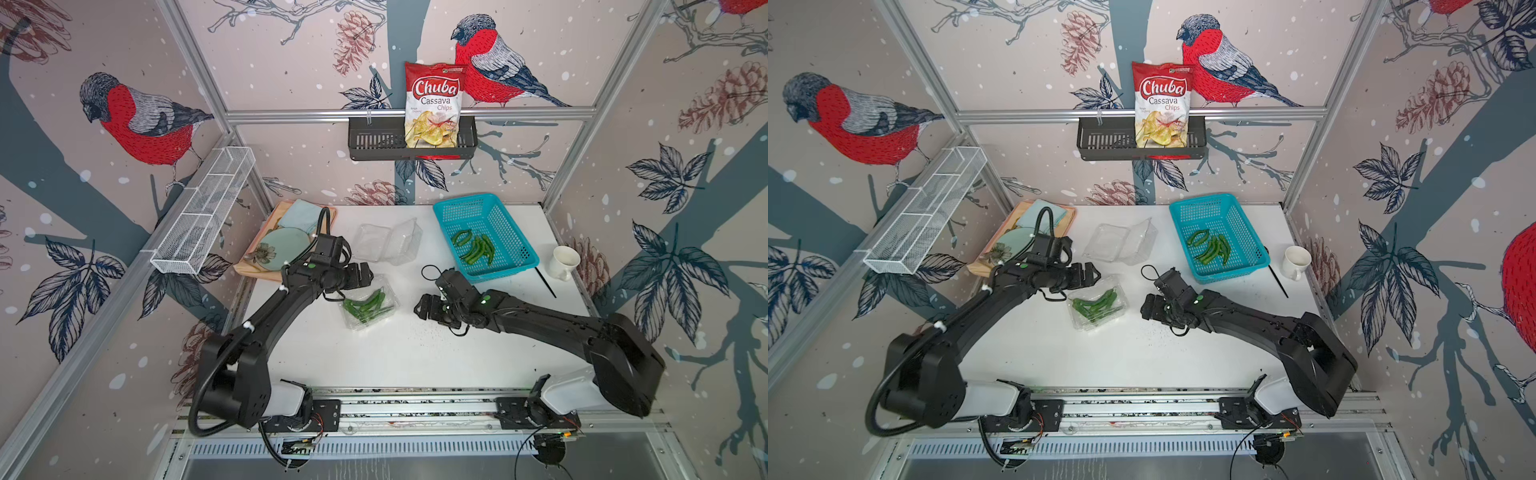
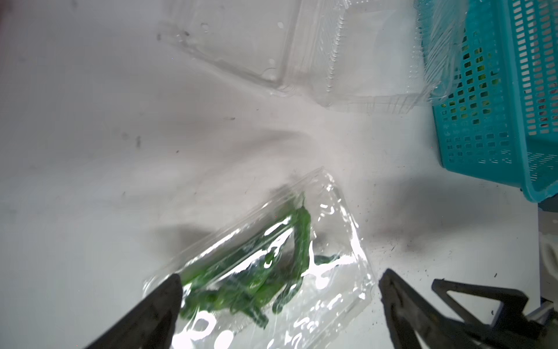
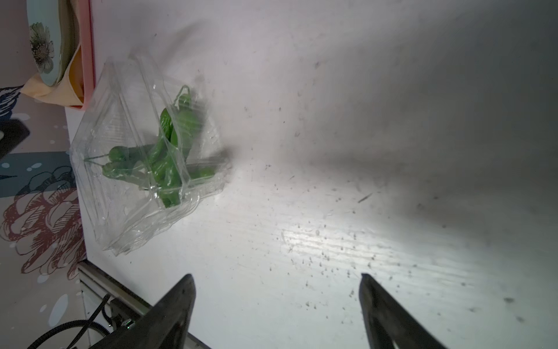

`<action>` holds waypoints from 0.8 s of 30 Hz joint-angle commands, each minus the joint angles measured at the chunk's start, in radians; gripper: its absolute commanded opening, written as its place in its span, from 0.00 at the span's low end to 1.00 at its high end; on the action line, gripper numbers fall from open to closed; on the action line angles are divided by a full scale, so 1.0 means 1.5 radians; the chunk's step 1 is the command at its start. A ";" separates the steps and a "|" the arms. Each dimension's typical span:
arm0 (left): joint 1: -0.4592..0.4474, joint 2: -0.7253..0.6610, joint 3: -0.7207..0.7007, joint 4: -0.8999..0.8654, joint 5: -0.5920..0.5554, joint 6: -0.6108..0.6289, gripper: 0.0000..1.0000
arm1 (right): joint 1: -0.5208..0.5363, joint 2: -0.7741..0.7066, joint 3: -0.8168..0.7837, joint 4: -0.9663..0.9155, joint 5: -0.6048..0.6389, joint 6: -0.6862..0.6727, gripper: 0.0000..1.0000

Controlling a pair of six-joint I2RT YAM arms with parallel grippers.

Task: Take small green peppers out of containers
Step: Adjust the packing box at the center of the board.

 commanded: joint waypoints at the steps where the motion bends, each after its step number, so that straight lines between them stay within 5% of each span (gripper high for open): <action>1: 0.001 0.058 0.020 0.031 0.085 0.048 0.98 | 0.024 0.026 -0.015 0.138 -0.033 0.065 0.82; 11: 0.001 0.047 -0.038 0.036 0.112 0.059 0.98 | 0.027 0.089 -0.093 0.378 -0.107 0.116 0.50; 24: -0.005 -0.027 -0.135 0.047 0.141 0.019 0.96 | 0.038 0.147 -0.106 0.496 -0.113 0.149 0.41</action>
